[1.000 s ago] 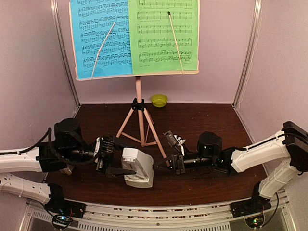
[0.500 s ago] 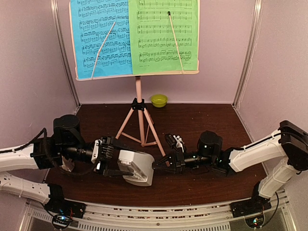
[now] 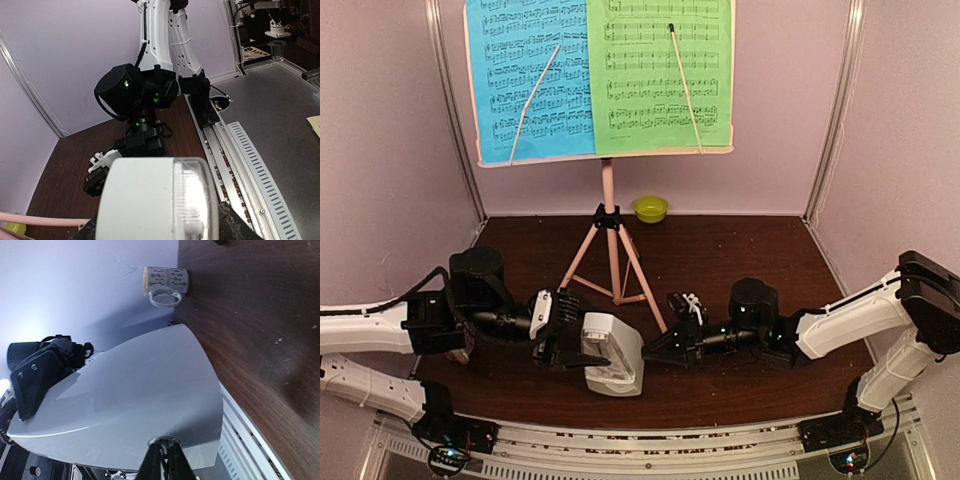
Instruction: Set up the instrument practice props
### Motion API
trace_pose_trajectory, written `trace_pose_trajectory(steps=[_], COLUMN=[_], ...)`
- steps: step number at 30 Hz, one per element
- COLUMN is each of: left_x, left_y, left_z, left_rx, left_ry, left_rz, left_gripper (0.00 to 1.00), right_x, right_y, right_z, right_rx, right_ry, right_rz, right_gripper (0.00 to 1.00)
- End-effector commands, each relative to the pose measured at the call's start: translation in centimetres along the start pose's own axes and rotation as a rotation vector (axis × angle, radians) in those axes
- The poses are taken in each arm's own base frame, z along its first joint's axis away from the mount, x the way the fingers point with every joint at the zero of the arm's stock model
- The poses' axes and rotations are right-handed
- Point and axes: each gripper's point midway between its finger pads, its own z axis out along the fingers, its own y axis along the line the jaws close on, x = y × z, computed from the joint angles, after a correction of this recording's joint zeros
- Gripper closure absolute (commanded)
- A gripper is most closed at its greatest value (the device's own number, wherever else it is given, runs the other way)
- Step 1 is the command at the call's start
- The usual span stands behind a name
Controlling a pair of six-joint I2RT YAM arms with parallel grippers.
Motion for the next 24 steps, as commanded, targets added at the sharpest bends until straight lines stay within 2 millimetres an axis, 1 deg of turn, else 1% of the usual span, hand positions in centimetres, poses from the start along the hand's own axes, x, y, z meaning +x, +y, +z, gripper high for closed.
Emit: trace_pose_trajectory(steps=[1,2,4,5,6,8,11,13,14,16,19,21,24], left_x=[-4.5,-4.6,-4.1,-3.7,-3.4,-2.9,-1.7,-0.7,-0.2,0.4,1.1,1.7,2.7], left_y=[2.9,3.2,3.5,3.6,3.7,4.0,4.3,4.7,4.9,5.2,5.2,5.2,5.1], left_z=[-0.3,-0.2,0.2,0.5,0.7,1.1,2.0,2.7,2.9,3.1,3.3,3.4,3.7], left_rx=[-0.108,-0.122,-0.135,-0.137,-0.138,-0.133,-0.125,-0.136,-0.147,-0.162,-0.162,-0.161,-0.154], left_ry=[-0.239,-0.267,-0.281,-0.282,-0.285,-0.294,-0.279,-0.255,-0.248,-0.243,-0.23,-0.219,-0.211], left_rz=[0.02,0.022,0.025,0.026,0.022,0.014,-0.007,-0.021,-0.028,-0.037,-0.05,-0.056,-0.067], left_gripper=[0.79,0.8,0.8,0.8,0.8,0.81,0.8,0.81,0.81,0.8,0.8,0.8,0.79], right_x=[-1.6,-1.6,-1.7,-1.7,-1.6,-1.5,-1.5,-1.7,-1.9,-2.1,-2.4,-2.5,-2.6], right_y=[-2.8,-2.7,-3.0,-3.3,-3.5,-3.7,-3.9,-3.9,-3.5,-3.4,-3.5,-3.8,-3.5], right_z=[-0.5,-0.6,-1.0,-1.2,-1.4,-1.9,-2.9,-3.5,-3.7,-4.2,-4.8,-5.2,-5.3], right_rx=[0.168,0.171,0.184,0.199,0.211,0.223,0.254,0.284,0.292,0.312,0.347,0.366,0.361], right_ry=[-0.05,-0.052,-0.055,-0.056,-0.058,-0.062,-0.082,-0.099,-0.11,-0.125,-0.146,-0.156,-0.164], right_rz=[-0.134,-0.156,-0.186,-0.203,-0.213,-0.241,-0.294,-0.337,-0.362,-0.394,-0.425,-0.44,-0.464], right_gripper=[0.81,0.75,0.63,0.54,0.49,0.4,0.31,0.27,0.26,0.24,0.23,0.19,0.17])
